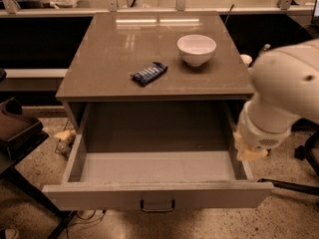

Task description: Open top drawer

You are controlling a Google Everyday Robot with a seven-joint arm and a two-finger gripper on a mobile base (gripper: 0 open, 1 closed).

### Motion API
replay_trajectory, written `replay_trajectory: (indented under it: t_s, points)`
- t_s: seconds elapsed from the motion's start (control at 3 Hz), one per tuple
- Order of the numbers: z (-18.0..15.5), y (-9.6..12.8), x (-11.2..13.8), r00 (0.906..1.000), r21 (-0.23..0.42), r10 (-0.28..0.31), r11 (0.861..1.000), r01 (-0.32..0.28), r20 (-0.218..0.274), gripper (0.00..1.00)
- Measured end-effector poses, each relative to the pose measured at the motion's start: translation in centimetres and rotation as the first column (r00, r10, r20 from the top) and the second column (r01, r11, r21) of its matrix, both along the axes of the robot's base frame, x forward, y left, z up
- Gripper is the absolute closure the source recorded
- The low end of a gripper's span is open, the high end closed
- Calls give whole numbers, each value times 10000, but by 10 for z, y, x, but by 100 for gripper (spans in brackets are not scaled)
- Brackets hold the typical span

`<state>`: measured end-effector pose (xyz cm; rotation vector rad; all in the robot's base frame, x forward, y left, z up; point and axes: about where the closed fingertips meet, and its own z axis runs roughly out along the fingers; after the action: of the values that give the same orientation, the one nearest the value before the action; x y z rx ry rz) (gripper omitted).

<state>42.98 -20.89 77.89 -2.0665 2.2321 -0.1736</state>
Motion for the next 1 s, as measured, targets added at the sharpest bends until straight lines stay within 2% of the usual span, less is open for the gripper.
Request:
replay_trajectory:
  t_s: [0.33,0.67,1.0]
  points:
    - [-18,-1,27,9965,1609,-274,9869,145,784,88]
    - [-19,3,34,9942,1908,-320,9815,120,1024,100]
    - [-19,3,34,9942,1908,-320,9815,120,1024,100]
